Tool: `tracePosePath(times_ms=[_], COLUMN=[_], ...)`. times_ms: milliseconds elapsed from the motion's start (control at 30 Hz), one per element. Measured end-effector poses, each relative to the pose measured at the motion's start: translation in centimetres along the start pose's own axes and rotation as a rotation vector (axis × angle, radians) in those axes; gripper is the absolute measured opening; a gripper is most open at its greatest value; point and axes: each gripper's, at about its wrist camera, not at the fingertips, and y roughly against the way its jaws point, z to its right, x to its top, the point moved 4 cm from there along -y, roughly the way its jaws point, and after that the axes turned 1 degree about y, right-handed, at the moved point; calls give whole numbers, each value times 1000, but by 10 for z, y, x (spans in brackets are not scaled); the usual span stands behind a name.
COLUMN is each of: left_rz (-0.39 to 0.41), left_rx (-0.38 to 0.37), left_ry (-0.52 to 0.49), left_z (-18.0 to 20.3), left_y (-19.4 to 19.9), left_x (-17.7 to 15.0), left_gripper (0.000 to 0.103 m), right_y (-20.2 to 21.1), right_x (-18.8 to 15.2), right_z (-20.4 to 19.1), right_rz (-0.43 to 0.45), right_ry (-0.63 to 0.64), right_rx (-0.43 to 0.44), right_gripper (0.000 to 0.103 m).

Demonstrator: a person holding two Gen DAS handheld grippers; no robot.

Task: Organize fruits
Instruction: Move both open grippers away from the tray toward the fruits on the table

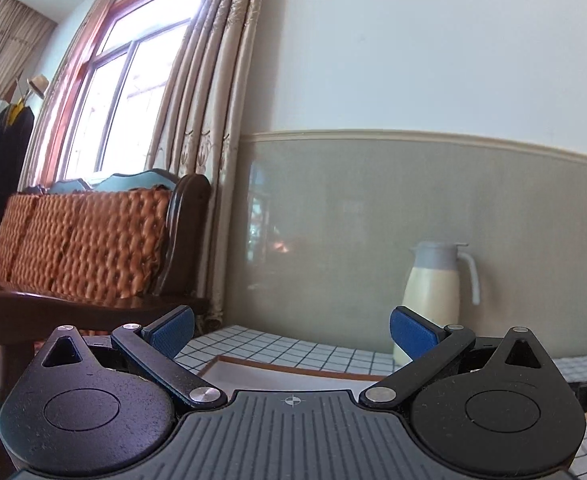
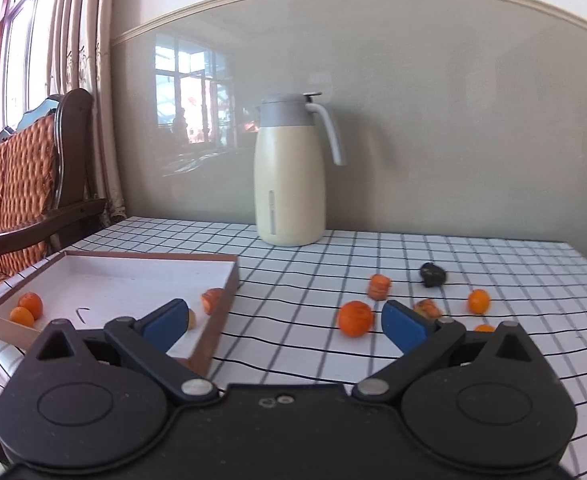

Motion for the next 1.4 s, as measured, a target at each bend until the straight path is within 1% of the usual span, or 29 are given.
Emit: tracePosePath(times_ms=[67,167,267,533,833,1067,1233,1400], left_rz=[-9,-61,-88,-122,-141,-155,-183,-206], left_rx=[-5,-10,-37,-138,-221,-269,-280,-318], left_ry=[29,60,65,24,-10,-48,-76,-96], left_z=[-1,3,14,59,103,128,141,158], left_y=[0,-5,-7,-8,2,7,5,8], left_x=[-3,-11,-16,-22,-30,-35,-40,-46], left_gripper=[103,103,103,103,103,103,103,103], right_y=[5,11,15,24,33,39,45,48], right_x=[-1,-3,-3,-7,-11,-16,-20,-23], right_z=[5,14,22,41,63,79,90,99], right_rz=[7,15,18,23,25,24,20,13], right_ry=[12,20,16,22,16,13,10,25], right_rx=[-15,-38,-54,-89,-127,-158,-175,-194], right_gripper=[97,97,97,97,97,97,97,97])
